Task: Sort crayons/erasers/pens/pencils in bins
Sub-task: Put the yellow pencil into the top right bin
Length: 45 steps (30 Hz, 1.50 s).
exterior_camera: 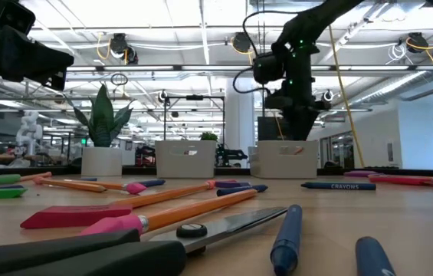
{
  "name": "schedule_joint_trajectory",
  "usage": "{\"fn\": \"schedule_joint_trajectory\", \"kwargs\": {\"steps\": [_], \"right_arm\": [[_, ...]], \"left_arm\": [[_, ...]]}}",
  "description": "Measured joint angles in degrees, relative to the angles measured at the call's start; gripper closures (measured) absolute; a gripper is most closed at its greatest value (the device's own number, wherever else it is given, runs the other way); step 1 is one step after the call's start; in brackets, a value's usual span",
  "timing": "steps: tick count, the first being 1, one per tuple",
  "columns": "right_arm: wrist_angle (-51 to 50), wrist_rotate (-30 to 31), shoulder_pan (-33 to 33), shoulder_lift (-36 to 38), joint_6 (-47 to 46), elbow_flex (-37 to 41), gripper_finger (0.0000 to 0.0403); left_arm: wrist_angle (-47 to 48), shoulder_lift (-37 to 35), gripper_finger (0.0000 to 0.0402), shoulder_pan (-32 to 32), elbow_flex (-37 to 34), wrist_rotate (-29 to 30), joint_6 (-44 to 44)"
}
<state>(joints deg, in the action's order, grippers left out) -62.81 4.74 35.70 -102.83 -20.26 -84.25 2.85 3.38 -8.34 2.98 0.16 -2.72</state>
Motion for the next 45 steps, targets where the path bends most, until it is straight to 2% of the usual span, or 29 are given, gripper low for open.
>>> {"fn": "schedule_joint_trajectory", "kwargs": {"steps": [4,9,11,20,25,34,45], "right_arm": [[-0.9,1.0,-0.8,4.0,0.3,0.0,0.0275],[-10.8,10.4,-3.1,10.3,-3.8,1.6,0.0265],[-13.6,11.7,-3.6,13.4,-6.5,4.6,0.0265],[-14.0,11.1,-1.8,24.9,-15.6,28.3,0.0270],[-6.6,5.1,1.9,25.5,-13.3,37.7,0.0270],[1.9,-0.4,9.8,25.1,-8.2,44.4,0.0271],[6.5,-0.5,16.4,25.1,-5.6,47.5,0.0272]], "left_arm": [[0.0,0.0,0.0364,0.0,0.0,0.0,0.0],[0.0,0.0,0.0364,0.0,0.0,0.0,0.0],[0.0,0.0,0.0364,0.0,0.0,0.0,0.0],[0.0,0.0,0.0364,0.0,0.0,0.0,0.0],[0.0,0.0,0.0364,0.0,0.0,0.0,0.0],[0.0,0.0,0.0364,0.0,0.0,0.0,0.0],[0.0,0.0,0.0364,0.0,0.0,0.0,0.0]]}}
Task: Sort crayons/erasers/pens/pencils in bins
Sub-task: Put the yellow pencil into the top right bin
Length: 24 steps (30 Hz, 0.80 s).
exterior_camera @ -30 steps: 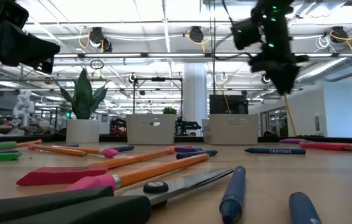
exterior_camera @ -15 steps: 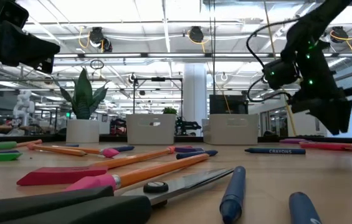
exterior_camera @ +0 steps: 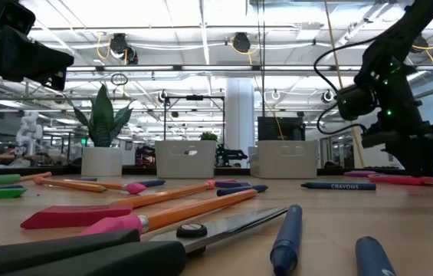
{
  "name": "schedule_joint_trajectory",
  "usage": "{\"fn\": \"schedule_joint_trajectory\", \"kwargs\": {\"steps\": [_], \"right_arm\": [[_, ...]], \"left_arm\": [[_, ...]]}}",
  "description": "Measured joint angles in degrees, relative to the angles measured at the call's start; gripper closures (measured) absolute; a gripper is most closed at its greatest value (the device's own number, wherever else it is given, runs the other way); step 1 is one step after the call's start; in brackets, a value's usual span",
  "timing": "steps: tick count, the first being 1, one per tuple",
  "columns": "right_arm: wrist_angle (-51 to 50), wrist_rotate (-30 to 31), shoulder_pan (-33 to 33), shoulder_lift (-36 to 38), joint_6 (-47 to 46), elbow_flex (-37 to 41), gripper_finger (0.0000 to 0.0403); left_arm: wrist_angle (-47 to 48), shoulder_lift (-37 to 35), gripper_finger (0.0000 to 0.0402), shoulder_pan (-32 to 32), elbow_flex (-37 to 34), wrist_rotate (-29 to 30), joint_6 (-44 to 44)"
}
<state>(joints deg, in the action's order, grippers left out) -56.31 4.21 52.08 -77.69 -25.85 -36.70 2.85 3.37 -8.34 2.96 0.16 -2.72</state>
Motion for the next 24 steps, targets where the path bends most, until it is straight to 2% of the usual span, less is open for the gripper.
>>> {"fn": "schedule_joint_trajectory", "kwargs": {"steps": [4,15,18,24], "right_arm": [[0.8,-0.3,1.0,0.0,0.2,0.8,0.0291],[2.0,-1.5,1.2,0.0,0.0,0.9,0.0386],[2.0,-1.5,1.2,0.0,-0.4,0.9,0.0391],[1.4,-1.5,1.2,1.4,-0.7,0.3,0.0375]], "left_arm": [[0.0,0.0,0.0364,0.0,0.0,0.0,0.0],[0.0,0.0,0.0364,0.0,0.0,0.0,0.0],[0.0,0.0,0.0364,0.0,0.0,0.0,0.0],[0.0,0.0,0.0364,0.0,0.0,0.0,0.0]]}}
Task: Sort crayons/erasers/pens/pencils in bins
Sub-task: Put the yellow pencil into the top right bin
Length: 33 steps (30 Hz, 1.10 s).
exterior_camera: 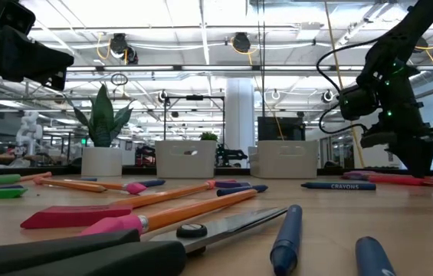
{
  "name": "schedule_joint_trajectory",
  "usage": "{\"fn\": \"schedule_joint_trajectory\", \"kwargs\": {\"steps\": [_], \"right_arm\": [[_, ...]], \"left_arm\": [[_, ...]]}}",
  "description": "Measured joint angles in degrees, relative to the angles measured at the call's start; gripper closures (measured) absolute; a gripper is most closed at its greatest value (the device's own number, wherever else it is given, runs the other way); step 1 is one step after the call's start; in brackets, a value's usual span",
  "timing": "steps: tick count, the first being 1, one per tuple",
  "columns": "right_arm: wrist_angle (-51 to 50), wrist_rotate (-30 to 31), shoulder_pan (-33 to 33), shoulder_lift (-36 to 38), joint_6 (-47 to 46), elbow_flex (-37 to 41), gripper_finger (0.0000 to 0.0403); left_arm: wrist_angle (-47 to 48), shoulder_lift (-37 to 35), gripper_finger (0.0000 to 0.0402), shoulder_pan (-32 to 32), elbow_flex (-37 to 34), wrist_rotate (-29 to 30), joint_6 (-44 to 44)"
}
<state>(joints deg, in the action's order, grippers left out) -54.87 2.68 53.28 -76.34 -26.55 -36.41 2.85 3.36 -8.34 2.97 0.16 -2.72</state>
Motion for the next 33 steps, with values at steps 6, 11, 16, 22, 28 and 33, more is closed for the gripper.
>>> {"fn": "schedule_joint_trajectory", "kwargs": {"steps": [6,11,16,22,28,33], "right_arm": [[-1.4,0.0,-2.3,2.9,-1.2,-5.4,0.0389],[-4.2,0.1,-7.3,3.6,-3.5,-15.2,0.0389],[-6.0,1.5,-13.4,-1.6,-4.2,-28.4,0.0389],[-11.4,3.2,-17.9,-15.1,-1.1,-44.8,0.0390],[-19.3,3.1,-18.8,-27.5,3.2,-56.0,0.0390],[-20.7,3.0,-17.2,-31.3,5.0,-57.9,0.0390]], "left_arm": [[0.0,0.0,0.0364,0.0,0.0,0.0,0.0],[0.0,0.0,0.0364,0.0,0.0,0.0,0.0],[0.0,0.0,0.0364,0.0,0.0,0.0,0.0],[0.0,0.0,0.0364,0.0,0.0,0.0,0.0],[0.0,0.0,0.0364,0.0,0.0,0.0,0.1],[0.0,0.0,0.0364,0.0,0.0,0.0,0.0]]}}
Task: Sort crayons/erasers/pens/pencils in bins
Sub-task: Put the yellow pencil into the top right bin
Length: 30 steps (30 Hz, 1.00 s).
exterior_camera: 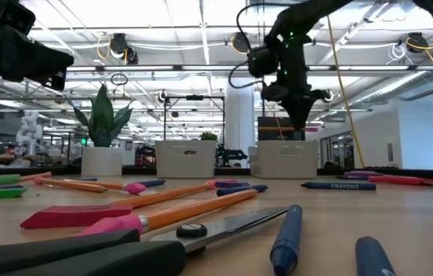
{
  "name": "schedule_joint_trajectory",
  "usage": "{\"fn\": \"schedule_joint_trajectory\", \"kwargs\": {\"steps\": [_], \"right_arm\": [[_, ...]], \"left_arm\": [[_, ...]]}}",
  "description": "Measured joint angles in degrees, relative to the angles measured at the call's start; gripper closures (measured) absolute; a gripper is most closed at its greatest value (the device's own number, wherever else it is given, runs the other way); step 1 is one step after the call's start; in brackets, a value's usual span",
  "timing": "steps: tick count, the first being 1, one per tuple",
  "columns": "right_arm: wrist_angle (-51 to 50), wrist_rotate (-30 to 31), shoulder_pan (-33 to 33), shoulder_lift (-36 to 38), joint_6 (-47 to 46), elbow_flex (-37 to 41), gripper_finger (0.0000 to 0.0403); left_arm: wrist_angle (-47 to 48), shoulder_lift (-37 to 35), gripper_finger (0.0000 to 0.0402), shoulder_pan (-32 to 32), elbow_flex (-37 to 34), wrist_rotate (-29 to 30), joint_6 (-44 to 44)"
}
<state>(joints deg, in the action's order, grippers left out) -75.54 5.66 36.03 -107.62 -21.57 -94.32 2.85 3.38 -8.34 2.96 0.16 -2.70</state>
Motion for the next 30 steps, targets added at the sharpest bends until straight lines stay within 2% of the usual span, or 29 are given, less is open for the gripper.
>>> {"fn": "schedule_joint_trajectory", "kwargs": {"steps": [4,9,20,22,25,27,30], "right_arm": [[-0.4,-1.2,1.4,-1.9,1.3,0.0,0.0389],[3.9,-1.1,1.7,-2.2,3.7,0.0,0.0374],[5.6,-0.8,0.4,-0.5,6.3,0.1,0.0275],[5.9,1.5,-1.2,1.8,6.4,0.1,0.0264],[7.1,9.0,-6.3,6.7,6.7,1.3,0.0259],[9.6,13.2,-10.7,10.7,6.2,3.9,0.0259],[15.7,15.1,-18.1,17.0,4.8,10.2,0.0262]], "left_arm": [[0.0,0.0,0.0364,0.0,0.0,0.0,0.0],[0.0,0.0,0.0364,0.0,0.0,0.0,0.0],[0.0,0.0,0.0364,0.0,0.0,0.0,0.0],[0.0,0.0,0.0364,0.0,0.0,0.0,0.0],[0.0,0.0,0.0364,0.0,0.0,0.0,0.0],[0.0,0.0,0.0364,0.0,0.0,0.0,0.0],[0.0,0.0,0.0364,0.0,0.0,0.0,0.0]]}}
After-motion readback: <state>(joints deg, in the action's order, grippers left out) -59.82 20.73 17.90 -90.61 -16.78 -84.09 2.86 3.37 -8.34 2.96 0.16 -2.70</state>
